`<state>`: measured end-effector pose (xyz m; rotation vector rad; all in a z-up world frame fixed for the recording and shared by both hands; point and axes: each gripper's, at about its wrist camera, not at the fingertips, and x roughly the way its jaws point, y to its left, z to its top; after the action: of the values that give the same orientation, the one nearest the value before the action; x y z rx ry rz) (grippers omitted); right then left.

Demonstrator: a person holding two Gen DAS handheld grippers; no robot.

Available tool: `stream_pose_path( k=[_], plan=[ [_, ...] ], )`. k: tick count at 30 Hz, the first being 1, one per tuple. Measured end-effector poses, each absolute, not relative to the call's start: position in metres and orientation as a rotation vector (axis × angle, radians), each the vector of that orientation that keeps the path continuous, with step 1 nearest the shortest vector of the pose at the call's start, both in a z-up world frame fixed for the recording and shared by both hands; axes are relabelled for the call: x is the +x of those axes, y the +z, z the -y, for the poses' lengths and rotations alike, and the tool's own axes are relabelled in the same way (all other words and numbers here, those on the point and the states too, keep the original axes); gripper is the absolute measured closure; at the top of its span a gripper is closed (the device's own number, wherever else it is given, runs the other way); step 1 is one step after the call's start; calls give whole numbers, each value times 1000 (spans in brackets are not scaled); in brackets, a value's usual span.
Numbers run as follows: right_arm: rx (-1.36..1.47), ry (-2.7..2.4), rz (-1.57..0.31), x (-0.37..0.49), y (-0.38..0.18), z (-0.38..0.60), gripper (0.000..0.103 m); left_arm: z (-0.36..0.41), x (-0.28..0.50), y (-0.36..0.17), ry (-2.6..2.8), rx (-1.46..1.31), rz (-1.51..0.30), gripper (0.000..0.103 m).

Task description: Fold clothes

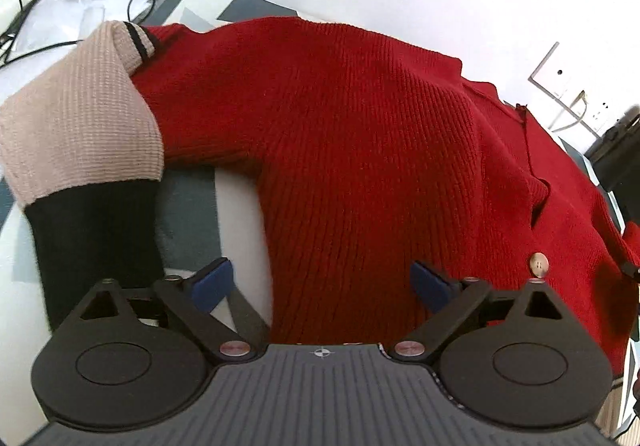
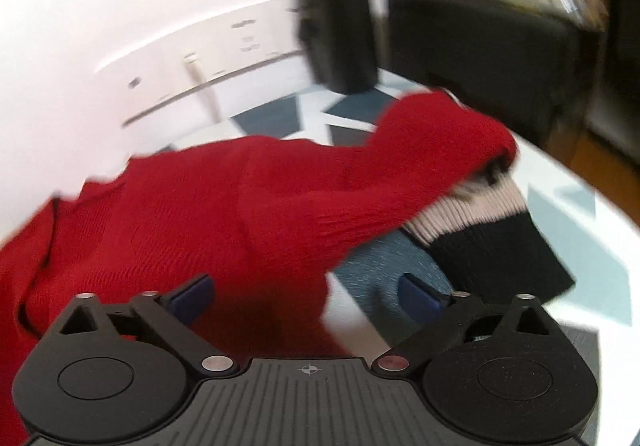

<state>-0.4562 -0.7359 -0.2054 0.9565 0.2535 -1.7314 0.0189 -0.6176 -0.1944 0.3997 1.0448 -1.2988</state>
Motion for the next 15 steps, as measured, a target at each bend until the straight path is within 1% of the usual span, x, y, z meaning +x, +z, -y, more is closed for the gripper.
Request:
stream_pose_path(
  k=[1,2,3,4,5,8,9,10,11,12,13,14,15],
  plan=[
    [1000,-1724,-228,-464,-208,736,27,620,18,-198,-1306,391,-1051,20],
    [1026,-1702,-213,-467,-212,736,34,620,18,-198,-1312,381,-1046,22],
    [1049,-1679,-201,-471,-215,736,42,619,17,-198,-1318,372,-1039,29],
    [1055,-1644,-204,-469,-216,736,47,618,16,-198,-1324,363,-1033,42],
    [1058,-1607,-209,-467,-216,736,52,618,16,-198,-1321,358,-1035,49],
    [1063,-1525,-265,-456,-219,738,49,615,17,-199,-1318,334,-1050,65],
    [1062,-1517,-292,-452,-221,739,50,613,19,-200,-1320,319,-1071,76],
    [1045,-1516,-314,-448,-221,738,51,612,21,-200,-1321,303,-1088,82],
    [1024,-1517,-335,-445,-222,737,64,610,22,-200,-1321,286,-1104,84],
    [1015,-1522,-353,-444,-220,736,80,609,24,-198,-1314,283,-1103,87],
    [1009,-1529,-371,-443,-219,734,89,605,23,-196,-1310,284,-1098,89],
    [1021,-1528,-359,-446,-216,732,93,601,24,-192,-1309,282,-1091,89],
    [1051,-1519,-324,-453,-213,727,94,597,25,-189,-1312,281,-1083,90]
  ],
)
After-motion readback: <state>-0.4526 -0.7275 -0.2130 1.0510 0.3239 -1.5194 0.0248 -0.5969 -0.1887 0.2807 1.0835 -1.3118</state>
